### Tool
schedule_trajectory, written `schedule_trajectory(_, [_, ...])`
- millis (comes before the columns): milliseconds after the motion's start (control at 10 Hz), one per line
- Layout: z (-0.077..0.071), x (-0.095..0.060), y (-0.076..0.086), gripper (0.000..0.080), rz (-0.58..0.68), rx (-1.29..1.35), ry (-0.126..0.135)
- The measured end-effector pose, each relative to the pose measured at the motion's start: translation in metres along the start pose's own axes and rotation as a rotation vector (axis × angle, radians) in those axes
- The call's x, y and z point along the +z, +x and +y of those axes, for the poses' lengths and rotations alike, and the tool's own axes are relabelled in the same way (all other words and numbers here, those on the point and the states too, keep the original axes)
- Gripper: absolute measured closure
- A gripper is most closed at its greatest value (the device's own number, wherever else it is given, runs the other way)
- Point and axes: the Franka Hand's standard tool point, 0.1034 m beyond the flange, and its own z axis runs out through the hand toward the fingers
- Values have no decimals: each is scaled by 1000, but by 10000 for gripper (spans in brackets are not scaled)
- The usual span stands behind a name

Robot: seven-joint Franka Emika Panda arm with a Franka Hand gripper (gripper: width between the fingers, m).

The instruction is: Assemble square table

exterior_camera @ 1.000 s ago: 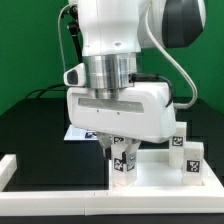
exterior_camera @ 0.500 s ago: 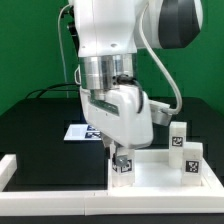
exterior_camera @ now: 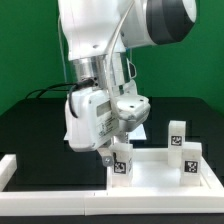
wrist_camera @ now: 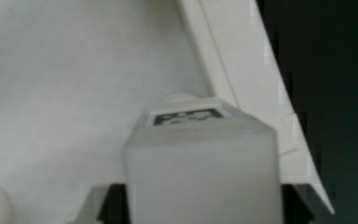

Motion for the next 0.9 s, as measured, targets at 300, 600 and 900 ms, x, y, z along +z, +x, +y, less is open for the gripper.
schedule_trajectory(300, [2,0,-1,502,29,69,-9])
schedule_trajectory(600, [3,1,-1,342,30,66,-9])
schedule_trajectory(900, [3,0,-2,158,28,58,-8])
